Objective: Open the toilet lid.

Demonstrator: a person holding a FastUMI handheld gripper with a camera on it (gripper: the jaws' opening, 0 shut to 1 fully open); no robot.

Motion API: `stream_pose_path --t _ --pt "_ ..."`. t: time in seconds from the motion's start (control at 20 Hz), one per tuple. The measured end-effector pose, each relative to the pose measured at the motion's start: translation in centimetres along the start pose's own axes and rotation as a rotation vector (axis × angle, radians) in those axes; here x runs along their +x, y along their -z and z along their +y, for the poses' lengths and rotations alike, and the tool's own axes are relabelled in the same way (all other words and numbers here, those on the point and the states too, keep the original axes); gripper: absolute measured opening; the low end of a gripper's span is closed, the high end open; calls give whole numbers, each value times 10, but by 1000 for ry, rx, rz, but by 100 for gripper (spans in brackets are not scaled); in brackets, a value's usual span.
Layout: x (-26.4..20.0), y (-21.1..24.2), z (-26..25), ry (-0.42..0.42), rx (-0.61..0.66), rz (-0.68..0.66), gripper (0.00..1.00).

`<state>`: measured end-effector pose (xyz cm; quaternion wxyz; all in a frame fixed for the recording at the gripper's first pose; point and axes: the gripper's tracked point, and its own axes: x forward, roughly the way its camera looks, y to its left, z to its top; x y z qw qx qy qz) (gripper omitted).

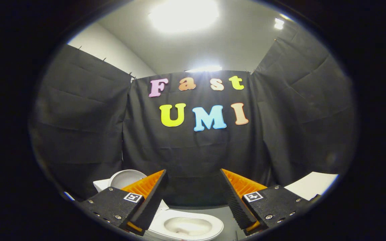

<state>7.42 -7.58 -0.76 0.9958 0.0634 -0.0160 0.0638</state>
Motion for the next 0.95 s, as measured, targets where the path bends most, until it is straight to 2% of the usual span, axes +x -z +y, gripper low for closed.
stream_pose_path --t 0.15,0.4,0.95 --pt "-8 13 -23 35 -9 27 94" --pt "-18 23 -32 82 5 65 94" --pt "-19 32 -21 80 4 79 94"
